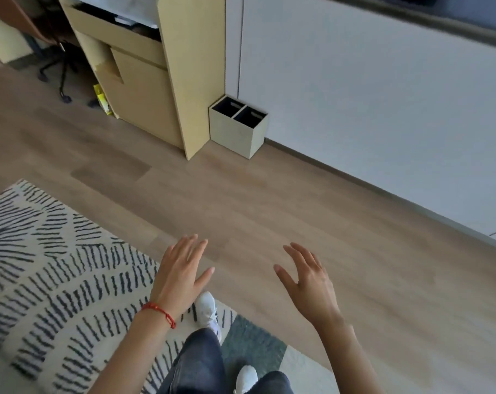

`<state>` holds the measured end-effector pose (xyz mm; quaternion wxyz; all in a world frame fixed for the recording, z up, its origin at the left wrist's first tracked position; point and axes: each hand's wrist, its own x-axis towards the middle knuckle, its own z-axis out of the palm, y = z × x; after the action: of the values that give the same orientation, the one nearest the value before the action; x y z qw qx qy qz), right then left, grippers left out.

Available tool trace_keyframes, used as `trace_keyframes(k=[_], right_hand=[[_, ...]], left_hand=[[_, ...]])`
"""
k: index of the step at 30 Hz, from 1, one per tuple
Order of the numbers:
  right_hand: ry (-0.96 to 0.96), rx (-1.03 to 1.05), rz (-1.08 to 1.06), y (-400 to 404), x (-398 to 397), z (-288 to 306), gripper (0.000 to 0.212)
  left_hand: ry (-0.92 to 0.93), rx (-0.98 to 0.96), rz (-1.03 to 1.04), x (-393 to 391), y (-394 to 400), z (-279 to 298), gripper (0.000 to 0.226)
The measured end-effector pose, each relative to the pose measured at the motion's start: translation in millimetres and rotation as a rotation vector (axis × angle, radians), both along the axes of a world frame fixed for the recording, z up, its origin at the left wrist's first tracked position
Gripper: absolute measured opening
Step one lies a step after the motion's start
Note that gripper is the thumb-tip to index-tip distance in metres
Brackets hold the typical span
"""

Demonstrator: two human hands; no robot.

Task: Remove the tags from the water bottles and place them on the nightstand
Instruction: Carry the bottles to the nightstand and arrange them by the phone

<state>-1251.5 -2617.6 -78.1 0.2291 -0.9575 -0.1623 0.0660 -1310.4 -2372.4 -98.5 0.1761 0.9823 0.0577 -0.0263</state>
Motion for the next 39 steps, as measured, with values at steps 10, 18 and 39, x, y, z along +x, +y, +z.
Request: trace_keyframes(k=[10,18,39], right_hand=[[0.058,-0.076,0.2,146,157,-16,0.05],[0.089,-0.056,0.375,257,240,-18,0.048],[0.083,-0.156,1.066,571,501,-35,0.05]], left_hand=[[0.049,0.002,0.163,123,137,-25,0.061],[0.04,-0.104,0.382,160,221,-26,0.056],[-0.018,-0.136,0.954,336,418,-26,0.056]])
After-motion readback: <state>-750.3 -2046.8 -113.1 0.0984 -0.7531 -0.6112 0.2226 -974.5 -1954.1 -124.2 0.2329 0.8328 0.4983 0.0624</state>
